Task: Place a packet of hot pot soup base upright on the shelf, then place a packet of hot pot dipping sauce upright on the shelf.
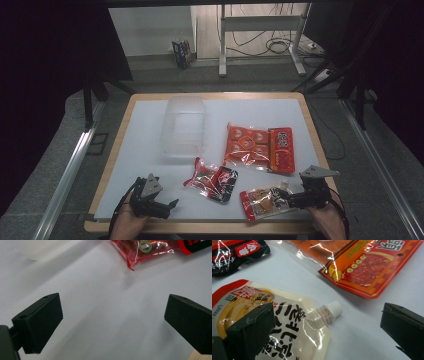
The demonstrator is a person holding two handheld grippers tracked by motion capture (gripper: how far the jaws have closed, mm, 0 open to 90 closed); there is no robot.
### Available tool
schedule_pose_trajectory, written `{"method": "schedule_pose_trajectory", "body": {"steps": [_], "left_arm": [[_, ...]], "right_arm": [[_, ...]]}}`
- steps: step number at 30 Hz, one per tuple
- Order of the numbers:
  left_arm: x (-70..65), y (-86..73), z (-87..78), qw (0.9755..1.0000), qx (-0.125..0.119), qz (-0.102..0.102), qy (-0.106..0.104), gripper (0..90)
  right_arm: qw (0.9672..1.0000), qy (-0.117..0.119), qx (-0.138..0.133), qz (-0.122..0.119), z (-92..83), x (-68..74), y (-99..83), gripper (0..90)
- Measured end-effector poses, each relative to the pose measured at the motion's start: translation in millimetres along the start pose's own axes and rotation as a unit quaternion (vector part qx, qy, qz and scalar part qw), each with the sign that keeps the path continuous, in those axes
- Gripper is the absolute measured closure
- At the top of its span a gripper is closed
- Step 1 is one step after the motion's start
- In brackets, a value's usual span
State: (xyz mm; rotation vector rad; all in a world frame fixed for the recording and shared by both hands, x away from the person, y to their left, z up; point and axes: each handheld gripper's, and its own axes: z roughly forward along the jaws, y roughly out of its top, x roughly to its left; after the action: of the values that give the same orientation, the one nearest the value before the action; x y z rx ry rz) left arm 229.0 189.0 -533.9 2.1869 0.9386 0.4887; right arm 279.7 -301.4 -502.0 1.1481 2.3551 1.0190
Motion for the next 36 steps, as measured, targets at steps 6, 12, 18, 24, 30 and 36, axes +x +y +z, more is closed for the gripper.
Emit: {"method": "schedule_pose_trajectory", "body": {"steps": [6,12,18,24,30,36], "left_arm": [[-2.0,-0.2,0.2,1.0,0.001,0.007,0.001,2.7],[0.4,-0.8,-0.9,1.0,-0.005,0.003,0.003,3.1],[0.9,-1.0,-1.3,1.0,-0.005,0.005,0.007,2.9],[0.4,-1.1,-0.9,1.0,-0.004,0.005,0.008,2.8],[-0.2,-1.6,0.3,0.9999,0.0,0.008,0.007,2.3],[-0.2,-1.6,0.1,1.0,-0.002,0.006,0.007,2.1]], "right_arm": [[0.9999,-0.004,0.009,-0.007,1.1,1.9,0.5,0.0],[0.9999,-0.006,0.006,-0.006,0.3,1.6,0.5,0.0],[0.9999,-0.003,0.007,-0.007,0.8,2.7,0.8,0.0],[0.9999,-0.001,0.01,-0.009,1.6,3.4,0.7,0.0],[0.9999,0.001,0.013,-0.009,2.4,4.4,1.5,0.0],[0.9999,0.001,0.012,-0.001,2.7,3.8,1.5,0.0]]}}
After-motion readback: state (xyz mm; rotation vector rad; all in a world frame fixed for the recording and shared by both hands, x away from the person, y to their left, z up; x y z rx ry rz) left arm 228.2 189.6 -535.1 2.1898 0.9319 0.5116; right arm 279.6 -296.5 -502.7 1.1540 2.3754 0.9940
